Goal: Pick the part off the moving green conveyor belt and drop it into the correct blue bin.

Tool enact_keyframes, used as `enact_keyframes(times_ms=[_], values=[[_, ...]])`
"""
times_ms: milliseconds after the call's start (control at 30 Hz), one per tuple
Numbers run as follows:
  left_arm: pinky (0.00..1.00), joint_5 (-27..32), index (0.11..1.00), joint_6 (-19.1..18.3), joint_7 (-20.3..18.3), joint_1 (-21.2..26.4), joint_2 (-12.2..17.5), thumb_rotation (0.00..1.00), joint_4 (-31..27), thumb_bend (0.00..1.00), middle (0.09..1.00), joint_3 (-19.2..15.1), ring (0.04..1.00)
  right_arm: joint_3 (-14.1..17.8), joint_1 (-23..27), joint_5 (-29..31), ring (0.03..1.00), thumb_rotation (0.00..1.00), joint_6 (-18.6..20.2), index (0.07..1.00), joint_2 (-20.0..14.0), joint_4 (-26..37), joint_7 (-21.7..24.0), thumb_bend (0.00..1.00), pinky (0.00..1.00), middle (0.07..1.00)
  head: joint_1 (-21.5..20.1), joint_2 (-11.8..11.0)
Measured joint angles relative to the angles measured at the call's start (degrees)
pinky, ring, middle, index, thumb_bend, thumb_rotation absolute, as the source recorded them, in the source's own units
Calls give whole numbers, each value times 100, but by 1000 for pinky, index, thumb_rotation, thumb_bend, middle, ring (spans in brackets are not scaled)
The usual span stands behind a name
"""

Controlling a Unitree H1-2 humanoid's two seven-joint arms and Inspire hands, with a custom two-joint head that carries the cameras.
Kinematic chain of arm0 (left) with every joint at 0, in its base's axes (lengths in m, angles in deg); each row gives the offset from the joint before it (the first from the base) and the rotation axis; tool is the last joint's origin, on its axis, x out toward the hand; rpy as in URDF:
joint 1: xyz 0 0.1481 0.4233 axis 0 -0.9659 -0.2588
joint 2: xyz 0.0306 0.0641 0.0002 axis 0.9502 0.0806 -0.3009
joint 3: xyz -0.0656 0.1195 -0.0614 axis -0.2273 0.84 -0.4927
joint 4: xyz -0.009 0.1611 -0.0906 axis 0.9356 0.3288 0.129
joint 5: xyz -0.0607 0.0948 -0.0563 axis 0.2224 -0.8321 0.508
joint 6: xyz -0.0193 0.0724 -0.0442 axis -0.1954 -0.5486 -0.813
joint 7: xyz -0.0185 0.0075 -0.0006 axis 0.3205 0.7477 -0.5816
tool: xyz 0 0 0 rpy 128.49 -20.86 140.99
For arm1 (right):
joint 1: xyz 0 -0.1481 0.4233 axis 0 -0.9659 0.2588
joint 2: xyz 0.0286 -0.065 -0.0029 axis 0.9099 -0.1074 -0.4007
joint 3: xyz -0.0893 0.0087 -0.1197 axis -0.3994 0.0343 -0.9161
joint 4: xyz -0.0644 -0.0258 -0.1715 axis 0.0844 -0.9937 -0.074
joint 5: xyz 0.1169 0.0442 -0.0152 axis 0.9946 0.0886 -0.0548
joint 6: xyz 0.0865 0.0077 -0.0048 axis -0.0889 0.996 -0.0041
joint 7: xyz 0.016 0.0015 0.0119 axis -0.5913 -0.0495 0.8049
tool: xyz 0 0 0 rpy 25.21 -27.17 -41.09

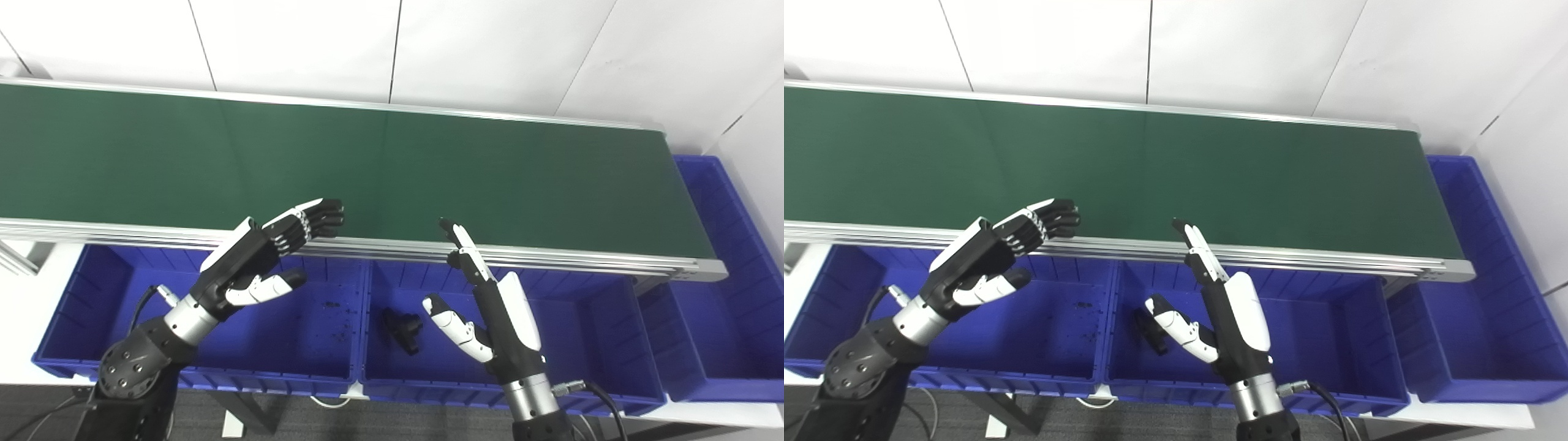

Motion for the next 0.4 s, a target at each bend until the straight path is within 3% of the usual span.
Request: enact_keyframes(times_ms=[400], values=[[848,-2,893,-80,8,-96,83,563,-205,502,914,40,896,0,-3,-61,939,999,-34,964,33,-1,12,468,867,973,79,26]])
